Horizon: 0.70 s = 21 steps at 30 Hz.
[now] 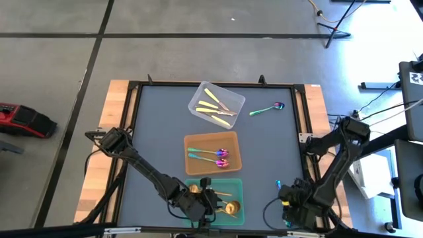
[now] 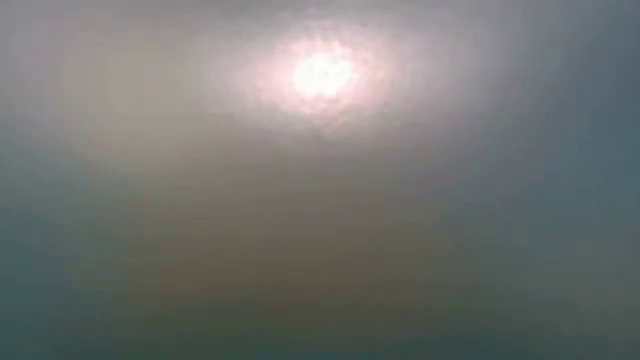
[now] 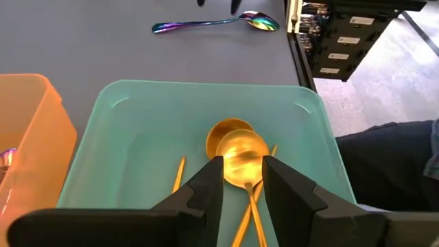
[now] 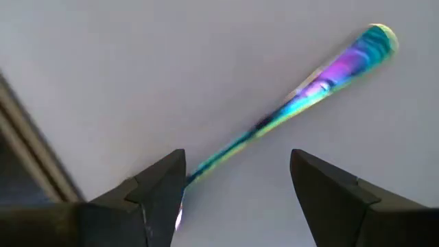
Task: Sort silverware by color (type)
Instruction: Put the purple spoon into the orange bin
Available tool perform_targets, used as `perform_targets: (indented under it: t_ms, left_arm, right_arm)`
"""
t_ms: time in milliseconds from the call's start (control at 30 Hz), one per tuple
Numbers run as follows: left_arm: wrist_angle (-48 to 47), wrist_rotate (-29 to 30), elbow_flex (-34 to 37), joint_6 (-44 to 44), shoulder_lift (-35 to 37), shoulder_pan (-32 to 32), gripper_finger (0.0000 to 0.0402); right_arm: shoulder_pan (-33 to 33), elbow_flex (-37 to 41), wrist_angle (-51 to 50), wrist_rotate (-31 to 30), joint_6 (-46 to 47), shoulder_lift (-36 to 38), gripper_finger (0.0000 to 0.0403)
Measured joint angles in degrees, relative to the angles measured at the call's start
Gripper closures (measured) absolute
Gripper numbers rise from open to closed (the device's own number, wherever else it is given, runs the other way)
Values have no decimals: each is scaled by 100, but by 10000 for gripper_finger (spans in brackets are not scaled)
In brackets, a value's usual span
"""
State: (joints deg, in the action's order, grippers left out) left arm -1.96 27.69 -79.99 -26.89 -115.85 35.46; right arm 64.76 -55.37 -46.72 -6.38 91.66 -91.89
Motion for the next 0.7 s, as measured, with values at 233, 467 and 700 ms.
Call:
perform_targets:
  t_ms: [233, 467, 700]
  left_arm:
    - [1, 0, 0, -7, 0, 7, 306]
    - [29, 25, 0, -12, 0, 2, 306]
    - [159, 163, 0, -6, -2, 2, 306]
  right_arm:
    - [-57, -1, 251, 91, -77, -506, 150]
    - [-152, -24, 313, 215, -561, -788, 160]
    - [-154, -23, 362, 137, -1108, -792, 275]
